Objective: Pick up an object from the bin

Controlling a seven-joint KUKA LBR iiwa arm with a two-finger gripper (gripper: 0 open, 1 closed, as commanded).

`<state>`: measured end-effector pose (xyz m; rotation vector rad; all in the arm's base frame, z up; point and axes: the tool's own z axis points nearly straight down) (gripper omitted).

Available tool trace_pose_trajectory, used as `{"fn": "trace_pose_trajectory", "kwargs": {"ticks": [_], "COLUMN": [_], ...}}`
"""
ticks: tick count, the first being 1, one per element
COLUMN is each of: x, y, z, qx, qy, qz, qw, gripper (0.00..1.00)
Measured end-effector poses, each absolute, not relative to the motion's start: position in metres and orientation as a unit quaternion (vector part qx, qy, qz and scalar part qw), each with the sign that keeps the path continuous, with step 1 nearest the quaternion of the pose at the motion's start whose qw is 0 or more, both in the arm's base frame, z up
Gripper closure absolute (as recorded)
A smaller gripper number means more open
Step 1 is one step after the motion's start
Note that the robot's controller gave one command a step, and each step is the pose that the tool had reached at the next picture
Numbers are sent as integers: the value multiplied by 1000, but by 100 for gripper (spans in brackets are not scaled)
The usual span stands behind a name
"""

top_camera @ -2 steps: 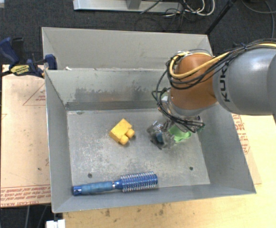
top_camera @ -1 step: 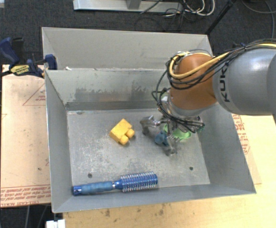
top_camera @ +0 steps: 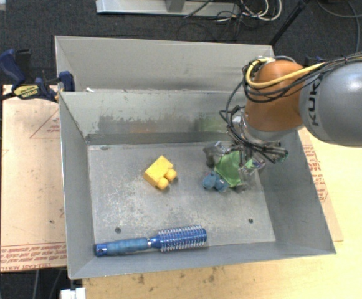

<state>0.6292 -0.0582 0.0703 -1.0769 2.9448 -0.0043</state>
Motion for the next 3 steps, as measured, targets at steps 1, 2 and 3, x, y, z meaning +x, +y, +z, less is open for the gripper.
{"fn": "trace_pose_trajectory", "kwargs": {"ticks": [1,2,3], "x": [628,603,602], "y": [-54,-52,-52], "z": [70,202,197], "qx": [-346,-353,-353], "qy": [938,936,936], "qz": [1,-2,0], "qw": [2,5,2], "gripper": [100,100,0]}}
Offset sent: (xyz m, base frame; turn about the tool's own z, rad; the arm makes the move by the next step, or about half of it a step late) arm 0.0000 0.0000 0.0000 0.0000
